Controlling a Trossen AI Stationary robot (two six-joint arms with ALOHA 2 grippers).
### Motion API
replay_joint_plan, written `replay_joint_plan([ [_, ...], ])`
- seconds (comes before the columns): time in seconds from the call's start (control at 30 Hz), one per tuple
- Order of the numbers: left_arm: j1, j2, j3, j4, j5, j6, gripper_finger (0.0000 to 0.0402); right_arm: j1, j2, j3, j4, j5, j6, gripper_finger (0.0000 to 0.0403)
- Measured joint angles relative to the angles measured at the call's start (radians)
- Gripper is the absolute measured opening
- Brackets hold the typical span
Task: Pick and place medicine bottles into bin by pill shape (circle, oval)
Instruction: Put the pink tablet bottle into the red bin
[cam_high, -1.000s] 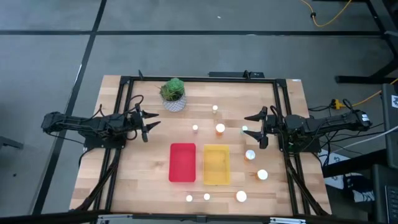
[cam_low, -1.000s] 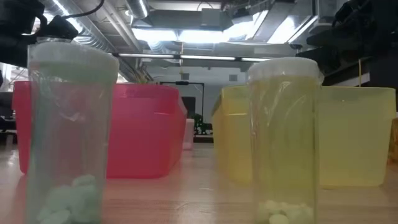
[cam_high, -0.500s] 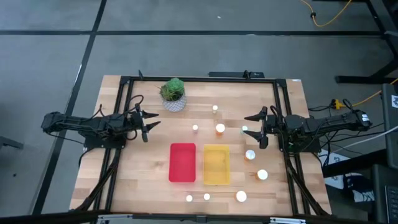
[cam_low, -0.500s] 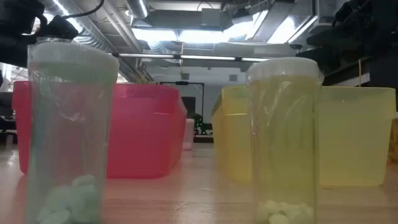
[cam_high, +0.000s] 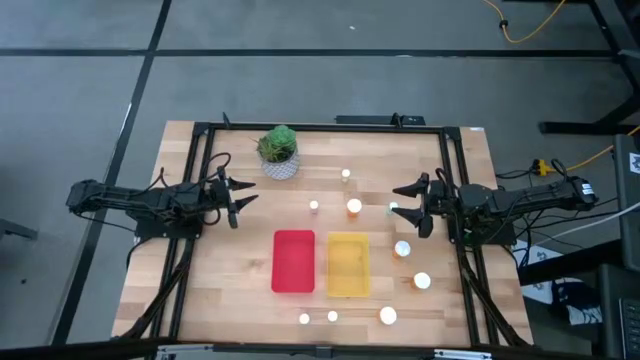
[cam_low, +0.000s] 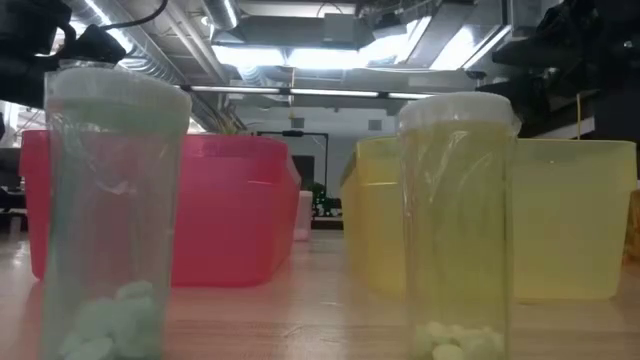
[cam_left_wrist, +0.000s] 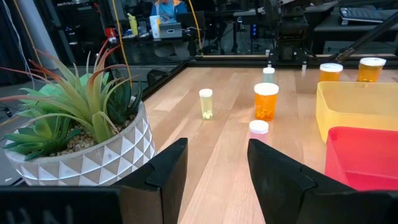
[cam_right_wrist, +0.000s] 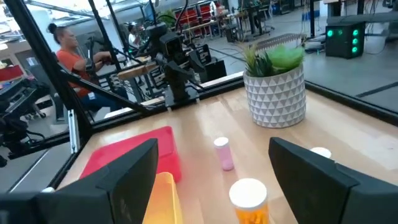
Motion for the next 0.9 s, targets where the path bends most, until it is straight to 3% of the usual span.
replay_joint_plan([
  [0.17,0.000,0.000,0.000,0.000,0.000,0.000,0.0160,0.000,0.001,0.000,0.003,0.007,0.121,0.0307],
  [0.4,0.000,0.000,0.000,0.000,0.000,0.000,0.0160,0.000,0.004,0.000,0.002,0.173,0.203,0.0307],
  [0.9,0.000,0.000,0.000,0.000,0.000,0.000,0.0160,0.000,0.004,0.000,0.000,0.138,0.048,0.0307],
])
